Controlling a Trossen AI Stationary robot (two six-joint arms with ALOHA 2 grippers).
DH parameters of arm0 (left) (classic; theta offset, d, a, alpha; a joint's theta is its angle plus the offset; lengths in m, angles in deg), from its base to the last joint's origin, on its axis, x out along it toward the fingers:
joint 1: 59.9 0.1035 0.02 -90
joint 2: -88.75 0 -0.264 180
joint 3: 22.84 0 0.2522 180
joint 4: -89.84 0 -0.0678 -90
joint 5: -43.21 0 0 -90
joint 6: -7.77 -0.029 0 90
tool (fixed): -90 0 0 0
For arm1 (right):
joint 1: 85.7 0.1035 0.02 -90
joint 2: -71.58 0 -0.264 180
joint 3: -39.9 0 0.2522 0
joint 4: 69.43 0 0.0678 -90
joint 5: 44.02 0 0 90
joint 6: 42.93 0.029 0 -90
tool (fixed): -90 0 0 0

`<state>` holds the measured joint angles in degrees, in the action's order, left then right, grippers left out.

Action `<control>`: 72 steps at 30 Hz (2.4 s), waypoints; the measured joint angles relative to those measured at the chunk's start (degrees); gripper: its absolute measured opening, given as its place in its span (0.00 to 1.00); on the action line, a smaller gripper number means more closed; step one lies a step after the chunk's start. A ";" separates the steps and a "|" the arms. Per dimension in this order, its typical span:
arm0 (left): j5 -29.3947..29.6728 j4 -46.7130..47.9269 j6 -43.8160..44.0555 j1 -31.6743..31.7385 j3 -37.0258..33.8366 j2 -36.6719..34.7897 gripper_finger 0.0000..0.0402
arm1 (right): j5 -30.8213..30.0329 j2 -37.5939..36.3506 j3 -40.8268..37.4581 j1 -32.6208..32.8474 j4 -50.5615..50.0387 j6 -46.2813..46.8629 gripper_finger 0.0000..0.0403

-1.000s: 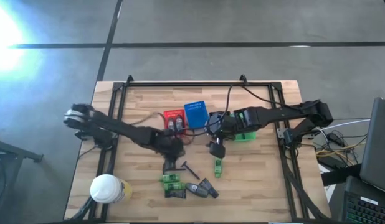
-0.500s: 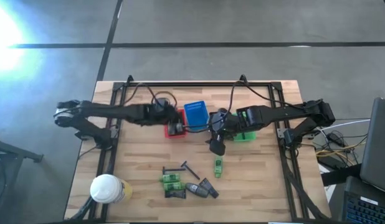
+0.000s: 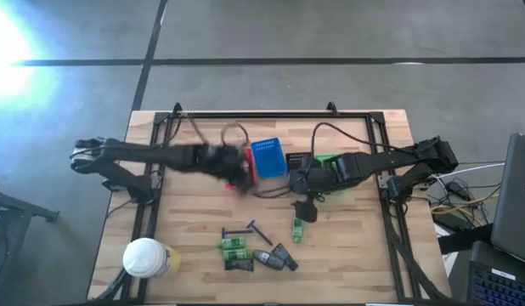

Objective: Pick & Place Travel size toiletries
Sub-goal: Put the gray deodorant into the red bin

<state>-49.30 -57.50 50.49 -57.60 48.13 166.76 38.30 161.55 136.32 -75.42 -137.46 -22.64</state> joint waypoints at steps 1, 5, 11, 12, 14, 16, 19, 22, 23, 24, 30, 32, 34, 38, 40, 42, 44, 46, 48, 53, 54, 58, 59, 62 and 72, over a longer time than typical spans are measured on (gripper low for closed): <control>-2.69 -1.47 -5.34 -3.13 0.00 -0.17 0.92 | 0.01 0.00 -0.54 0.40 -0.43 -0.15 0.83; 1.05 -4.26 -22.74 -17.15 -0.09 2.05 0.89 | 0.14 -0.16 -3.21 1.27 -1.87 1.08 0.82; 7.41 -15.44 -33.99 -26.20 0.33 13.36 0.87 | 0.02 -2.80 -8.28 1.90 -2.43 5.67 0.86; 6.91 -17.85 -33.87 -26.31 0.96 15.76 0.87 | -0.09 -3.75 -9.07 1.89 -2.35 6.50 0.87; 5.80 -20.89 -33.80 -26.29 2.62 20.45 0.87 | -0.30 -6.49 -10.88 2.10 -2.32 8.26 0.89; 4.77 -21.34 -33.81 -26.20 5.07 24.56 0.87 | -0.69 -9.99 -12.77 2.66 -2.37 10.07 0.90; 2.58 -21.39 -33.77 -26.18 8.83 28.95 0.87 | -1.79 -16.04 -15.92 4.49 -2.51 14.58 0.90; 1.03 -19.30 -32.73 -26.19 11.94 31.74 0.87 | -3.04 -21.43 -19.15 6.46 -2.45 19.59 0.90; 0.86 -18.01 -32.39 -26.20 12.88 32.57 0.87 | -3.27 -22.83 -20.15 7.05 -2.48 21.13 0.90; 0.73 -16.52 -32.08 -26.21 13.82 33.43 0.87 | -3.73 -24.07 -21.20 7.75 -2.50 22.70 0.90; -0.45 -12.89 -32.18 -27.20 18.83 38.68 0.87 | -7.03 -27.54 -25.57 11.93 -2.37 27.35 0.90; -0.04 -11.56 -32.55 -27.32 20.16 40.68 0.86 | -7.39 -27.60 -26.12 12.83 -2.51 28.51 0.90; -0.42 -7.90 -32.52 -27.25 22.06 41.66 0.83 | -7.52 -27.34 -26.18 13.30 -2.33 28.83 0.90; 1.51 -5.09 -34.75 -27.24 23.93 42.64 0.71 | -7.79 -27.23 -26.20 13.51 -2.28 28.62 0.90; 2.59 -4.87 -35.22 -27.18 24.25 42.72 0.62 | -9.13 -27.27 -26.20 13.49 -2.33 28.60 0.90; 3.05 -4.77 -35.16 -26.95 24.48 42.76 0.53 | -10.08 -27.55 -26.20 13.49 -2.36 28.28 0.90; 3.08 -3.88 -34.47 -26.75 24.69 42.46 0.53 | -10.43 -27.74 -25.91 13.45 -2.32 27.73 0.90; 3.35 -1.45 -32.75 -26.56 24.64 41.13 0.53 | -10.51 -27.73 -25.58 13.45 -2.35 27.25 0.90; 4.17 1.67 -30.34 -26.50 24.04 38.92 0.53 | -10.56 -27.67 -25.07 13.36 -2.33 26.63 0.90; 12.07 12.12 -20.61 -26.51 23.68 29.62 0.53 | -12.97 -27.67 -23.50 13.34 -2.38 26.11 0.90; 14.51 13.31 -16.73 -26.36 23.26 27.52 0.53 | -13.71 -27.67 -23.04 13.34 -2.47 26.02 0.90; 26.48 16.15 3.72 -24.24 20.02 19.70 0.53 | -16.89 -27.67 -21.24 13.34 -2.47 25.59 0.90; 29.68 16.56 10.21 -22.93 18.82 17.57 0.53 | -17.81 -27.67 -20.85 13.34 -2.46 25.59 0.90; 39.74 18.11 28.61 -17.53 14.01 11.22 0.53 | -20.96 -27.67 -19.89 13.19 -2.47 26.02 0.90; 28.00 -2.47 37.48 7.49 -6.23 3.18 0.53 | -22.79 -27.61 -18.31 10.39 -2.30 26.26 0.90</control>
<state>-21.29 -59.97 87.98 -50.11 41.90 169.94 15.51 133.95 118.02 -65.03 -139.76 3.62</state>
